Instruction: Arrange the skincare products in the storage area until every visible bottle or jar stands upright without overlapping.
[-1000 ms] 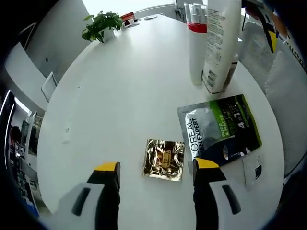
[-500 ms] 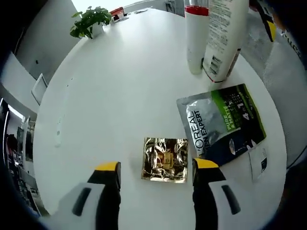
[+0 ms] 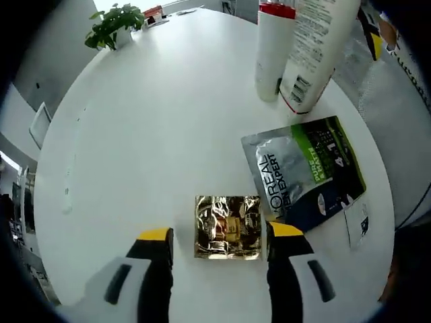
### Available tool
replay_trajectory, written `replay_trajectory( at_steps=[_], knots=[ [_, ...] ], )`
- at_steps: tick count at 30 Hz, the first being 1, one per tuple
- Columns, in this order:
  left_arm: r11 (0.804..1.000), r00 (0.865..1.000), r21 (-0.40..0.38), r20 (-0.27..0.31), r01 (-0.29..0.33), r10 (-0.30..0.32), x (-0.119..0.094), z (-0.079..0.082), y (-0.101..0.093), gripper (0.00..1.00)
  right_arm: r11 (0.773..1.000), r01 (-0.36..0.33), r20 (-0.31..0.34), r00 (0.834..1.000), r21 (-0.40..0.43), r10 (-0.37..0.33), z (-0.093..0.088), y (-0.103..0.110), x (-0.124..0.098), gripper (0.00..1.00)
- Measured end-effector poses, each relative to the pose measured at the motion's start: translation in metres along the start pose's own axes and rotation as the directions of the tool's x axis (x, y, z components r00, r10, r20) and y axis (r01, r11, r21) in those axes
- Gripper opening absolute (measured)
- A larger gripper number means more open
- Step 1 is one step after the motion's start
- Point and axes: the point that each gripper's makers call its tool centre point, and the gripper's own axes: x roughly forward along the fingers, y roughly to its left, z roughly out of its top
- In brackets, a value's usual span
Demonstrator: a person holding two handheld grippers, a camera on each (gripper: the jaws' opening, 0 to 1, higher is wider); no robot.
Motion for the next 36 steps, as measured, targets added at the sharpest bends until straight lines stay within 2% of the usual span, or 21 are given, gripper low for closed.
replay_trajectory(
  at_steps=[12, 27, 36],
  knots=[
    [0.998, 0.998, -0.001, -0.019, 0.067, -0.067, 0.003, 0.003, -0.01, 0.4, 1.0, 0.006, -0.001, 1.0, 0.009, -0.006, -0.002, -0.002, 0.0, 0.9],
    [0.998, 0.997, -0.009, -0.027, 0.067, -0.067, 0.004, 0.001, -0.008, 0.34, 1.0, 0.007, 0.002, 1.0, 0.015, -0.007, -0.002, 0.0, -0.001, 0.9],
    [0.997, 0.999, -0.059, -0.023, 0.043, -0.045, 0.002, -0.002, -0.007, 0.34, 1.0, 0.007, 0.017, 1.0, 0.017, -0.007, 0.001, 0.001, -0.003, 0.91]
  ],
)
